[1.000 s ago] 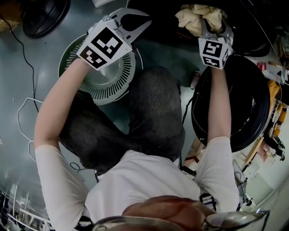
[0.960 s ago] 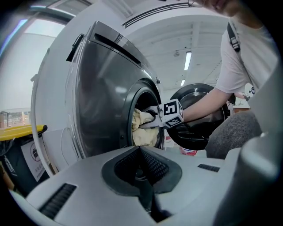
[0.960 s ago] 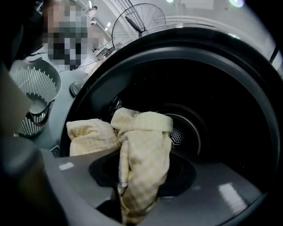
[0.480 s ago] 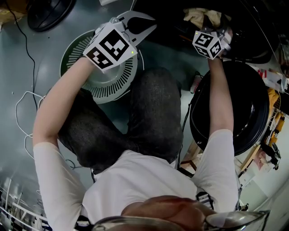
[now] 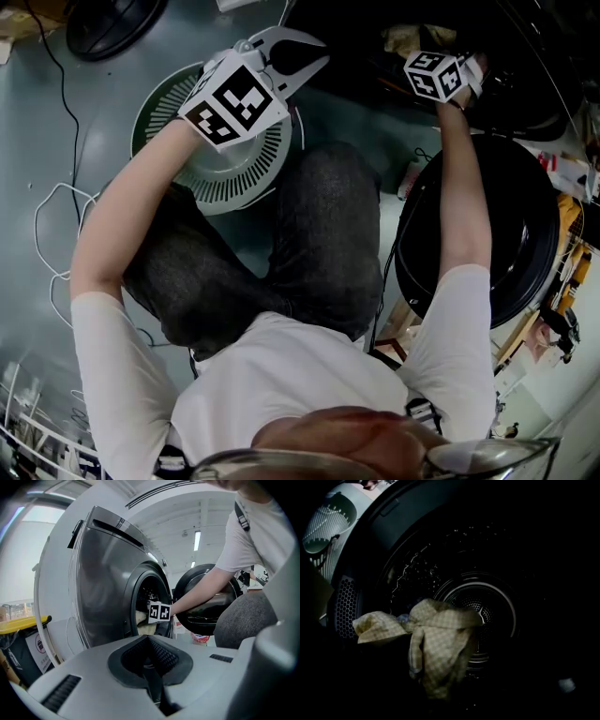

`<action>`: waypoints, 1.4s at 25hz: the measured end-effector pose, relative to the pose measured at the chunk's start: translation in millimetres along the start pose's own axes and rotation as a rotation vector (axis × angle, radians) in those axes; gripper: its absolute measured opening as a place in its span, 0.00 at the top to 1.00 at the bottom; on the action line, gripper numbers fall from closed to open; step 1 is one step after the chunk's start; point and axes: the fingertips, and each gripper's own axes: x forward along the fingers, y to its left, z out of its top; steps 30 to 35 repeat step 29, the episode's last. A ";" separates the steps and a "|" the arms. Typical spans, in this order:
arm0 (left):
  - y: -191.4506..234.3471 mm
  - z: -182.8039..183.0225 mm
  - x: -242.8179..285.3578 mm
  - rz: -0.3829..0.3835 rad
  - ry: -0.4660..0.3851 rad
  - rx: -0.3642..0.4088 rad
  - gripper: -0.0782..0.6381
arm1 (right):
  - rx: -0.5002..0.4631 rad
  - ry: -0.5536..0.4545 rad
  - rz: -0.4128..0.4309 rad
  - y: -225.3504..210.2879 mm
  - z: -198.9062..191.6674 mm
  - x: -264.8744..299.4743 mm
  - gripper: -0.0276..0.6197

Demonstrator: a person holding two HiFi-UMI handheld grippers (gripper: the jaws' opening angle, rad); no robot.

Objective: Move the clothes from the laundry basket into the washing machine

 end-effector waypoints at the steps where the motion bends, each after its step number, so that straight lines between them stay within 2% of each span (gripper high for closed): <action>1: 0.0 0.9 -0.6 0.003 -0.001 -0.001 0.88 | 0.005 0.014 0.021 1.6 -1.3 2.5 0.20; 10: 4.9 0.5 -12.0 0.027 -0.003 -0.016 0.88 | -0.008 -0.034 0.071 10.0 6.0 -12.3 0.21; 16: 7.3 1.8 -16.6 0.024 -0.008 -0.023 0.88 | 0.059 0.004 0.002 -8.4 -10.8 -11.5 0.21; 19: 6.3 -0.7 -18.3 0.020 -0.001 -0.021 0.88 | 0.133 0.059 -0.039 -25.4 -27.1 -8.2 0.21; 22: 5.4 -0.7 -16.7 0.016 0.006 -0.017 0.88 | 0.276 0.123 -0.074 -39.5 -47.2 -7.5 0.21; 23: 4.9 -0.5 -15.9 0.014 0.008 -0.016 0.88 | 0.310 0.135 -0.087 -42.8 -51.8 -8.5 0.22; 24: 4.3 -0.7 -15.2 0.012 0.010 -0.016 0.88 | 0.337 0.140 -0.100 -45.2 -54.7 -10.4 0.28; 26: 2.8 -2.7 -14.9 0.009 0.015 -0.019 0.88 | 0.391 0.152 -0.109 -44.7 -60.1 -14.7 0.46; 27: 2.1 -4.3 -15.0 0.009 0.018 -0.022 0.88 | 0.421 0.160 -0.107 -42.5 -63.6 -16.1 0.51; 29: 0.8 -7.8 -15.4 0.009 0.025 -0.028 0.88 | 0.481 0.178 -0.097 -36.4 -70.7 -17.9 0.51; 35: 0.8 -7.8 -15.4 0.009 0.025 -0.028 0.88 | 0.481 0.178 -0.097 -36.4 -70.7 -17.9 0.51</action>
